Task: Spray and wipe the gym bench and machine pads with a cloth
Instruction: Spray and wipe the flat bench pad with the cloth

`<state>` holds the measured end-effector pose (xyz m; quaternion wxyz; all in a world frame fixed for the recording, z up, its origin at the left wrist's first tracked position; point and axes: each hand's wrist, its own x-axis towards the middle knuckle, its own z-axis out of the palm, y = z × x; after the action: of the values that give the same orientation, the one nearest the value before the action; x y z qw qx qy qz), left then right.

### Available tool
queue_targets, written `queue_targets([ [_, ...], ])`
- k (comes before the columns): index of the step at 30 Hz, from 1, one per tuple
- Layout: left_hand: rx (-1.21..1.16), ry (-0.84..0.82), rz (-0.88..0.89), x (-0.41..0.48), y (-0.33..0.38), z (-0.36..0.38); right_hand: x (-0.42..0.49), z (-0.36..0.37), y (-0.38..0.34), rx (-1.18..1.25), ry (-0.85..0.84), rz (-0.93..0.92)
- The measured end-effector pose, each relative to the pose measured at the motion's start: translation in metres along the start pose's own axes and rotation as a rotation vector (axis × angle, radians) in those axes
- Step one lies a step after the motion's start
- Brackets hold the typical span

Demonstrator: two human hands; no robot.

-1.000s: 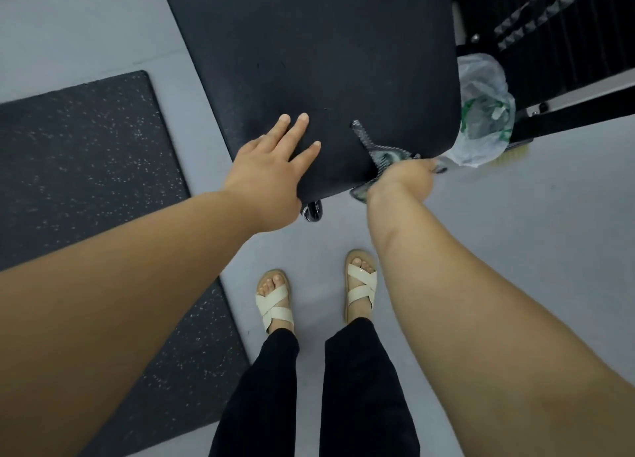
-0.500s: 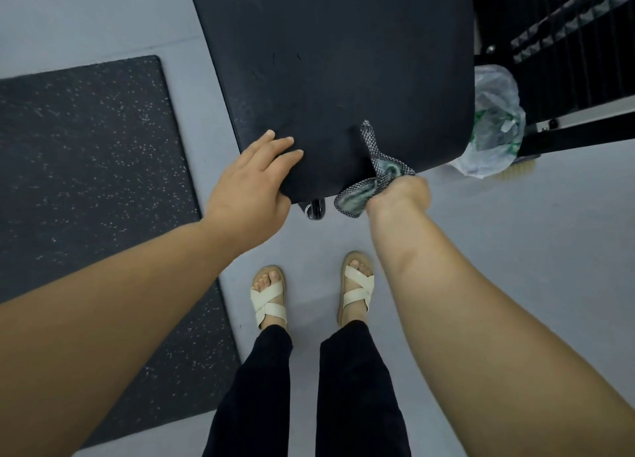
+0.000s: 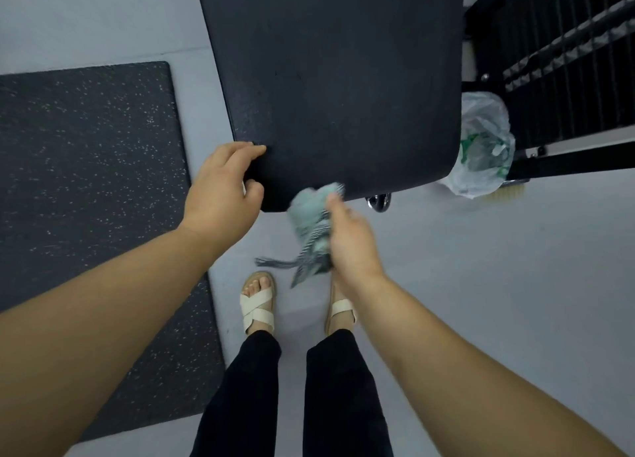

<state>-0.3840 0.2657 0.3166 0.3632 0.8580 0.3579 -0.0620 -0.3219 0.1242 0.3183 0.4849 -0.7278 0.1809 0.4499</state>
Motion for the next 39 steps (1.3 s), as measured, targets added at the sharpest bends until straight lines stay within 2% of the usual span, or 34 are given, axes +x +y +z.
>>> queue_targets([
  [3, -0.048, 0.051, -0.089, 0.003, 0.011, 0.003, 0.012, -0.045, -0.038, -0.215, 0.315, -0.521],
  [5, -0.032, 0.069, -0.119, 0.006, 0.018, 0.005, 0.044, -0.063, -0.05, -0.404, 0.413, -0.726],
  [8, 0.028, 0.055, -0.141, 0.009, 0.022, 0.006, 0.093, -0.06, -0.045, -0.693, 0.452, -0.717],
  [10, 0.038, 0.053, -0.151, 0.011, 0.021, 0.004, 0.104, -0.036, -0.041, -0.763, 0.543, -0.726],
  [12, 0.033, 0.057, -0.138, 0.014, 0.018, 0.002, 0.106, -0.001, -0.037, -0.821, 0.585, -0.836],
  [14, -0.003, 0.058, -0.135, 0.015, 0.014, 0.0, 0.1, 0.04, -0.031, -0.927, 0.496, -1.03],
  [16, -0.187, 0.067, -0.25, 0.017, 0.013, -0.004, 0.09, 0.065, -0.021, -1.052, 0.315, -1.23],
  [18, -0.41, 0.099, -0.407, 0.02, 0.011, -0.006, 0.09, 0.062, -0.019, -1.187, 0.099, -1.419],
  [20, -0.48, 0.091, -0.469, 0.024, 0.012, -0.006, 0.102, 0.031, -0.032, -1.345, 0.009, -1.535],
  [22, -0.487, 0.024, -0.457, 0.029, 0.016, -0.006, 0.12, -0.013, -0.051, -1.396, 0.143, -1.491],
  [25, -0.543, -0.024, -0.485, 0.035, 0.018, -0.01, 0.132, -0.071, -0.077, -1.272, 0.388, -1.119],
  [27, -0.626, -0.063, -0.535, 0.038, 0.014, -0.014, 0.13, -0.068, -0.086, -1.089, 0.488, -0.926],
  [29, -0.695, -0.108, -0.583, 0.04, 0.012, -0.017, 0.125, -0.029, -0.088, -0.949, 0.552, -0.873],
  [31, -0.768, -0.106, -0.643, 0.041, 0.011, -0.02, 0.115, 0.021, -0.084, -0.917, 0.535, -0.954],
  [34, -0.921, -0.068, -0.665, 0.041, 0.013, -0.022, 0.103, 0.081, -0.066, -1.065, 0.368, -1.251],
  [36, -0.975, -0.047, -0.675, 0.04, 0.014, -0.021, 0.101, 0.093, -0.06, -1.176, 0.222, -1.43],
  [39, -0.946, -0.015, -0.699, 0.039, 0.017, -0.02, 0.113, 0.064, -0.073, -1.309, -0.011, -1.606],
])
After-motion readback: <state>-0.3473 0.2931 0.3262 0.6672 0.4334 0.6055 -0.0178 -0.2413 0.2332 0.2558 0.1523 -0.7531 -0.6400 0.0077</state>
